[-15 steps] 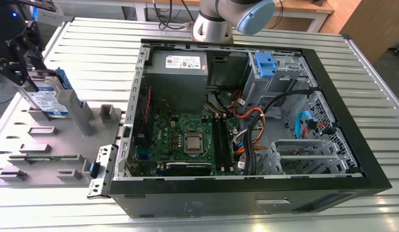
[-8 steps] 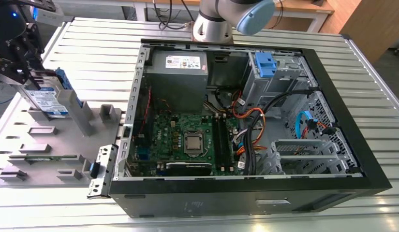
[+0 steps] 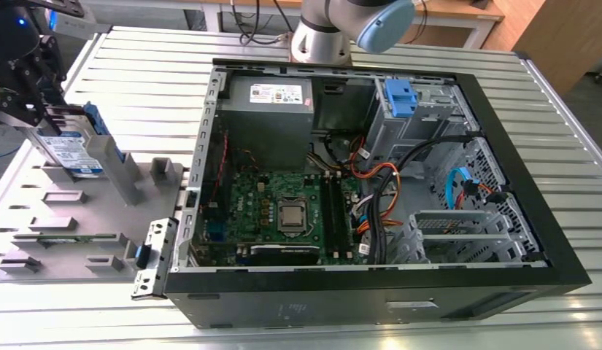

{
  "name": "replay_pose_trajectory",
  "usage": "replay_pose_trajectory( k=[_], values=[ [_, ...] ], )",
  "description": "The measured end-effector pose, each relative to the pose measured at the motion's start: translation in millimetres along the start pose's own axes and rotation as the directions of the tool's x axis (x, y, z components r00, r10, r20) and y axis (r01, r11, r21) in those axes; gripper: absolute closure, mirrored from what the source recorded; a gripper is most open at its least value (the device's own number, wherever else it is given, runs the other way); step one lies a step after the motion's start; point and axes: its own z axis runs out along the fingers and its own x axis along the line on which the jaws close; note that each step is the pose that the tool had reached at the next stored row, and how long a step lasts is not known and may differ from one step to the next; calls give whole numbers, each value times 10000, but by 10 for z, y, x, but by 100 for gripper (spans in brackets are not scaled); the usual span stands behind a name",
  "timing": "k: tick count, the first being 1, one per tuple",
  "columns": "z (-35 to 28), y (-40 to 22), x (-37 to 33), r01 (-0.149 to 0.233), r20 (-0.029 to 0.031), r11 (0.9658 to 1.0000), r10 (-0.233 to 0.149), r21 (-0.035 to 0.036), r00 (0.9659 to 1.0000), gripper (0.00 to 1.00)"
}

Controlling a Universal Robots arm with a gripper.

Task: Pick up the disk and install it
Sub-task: 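Pick up the disk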

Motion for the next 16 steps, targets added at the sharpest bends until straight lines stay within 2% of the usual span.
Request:
replay_pose_trajectory(
  k=[16],
  values=[
    [-25,1,-2,1,16,10000,-1,-1,10000,56]
  ],
)
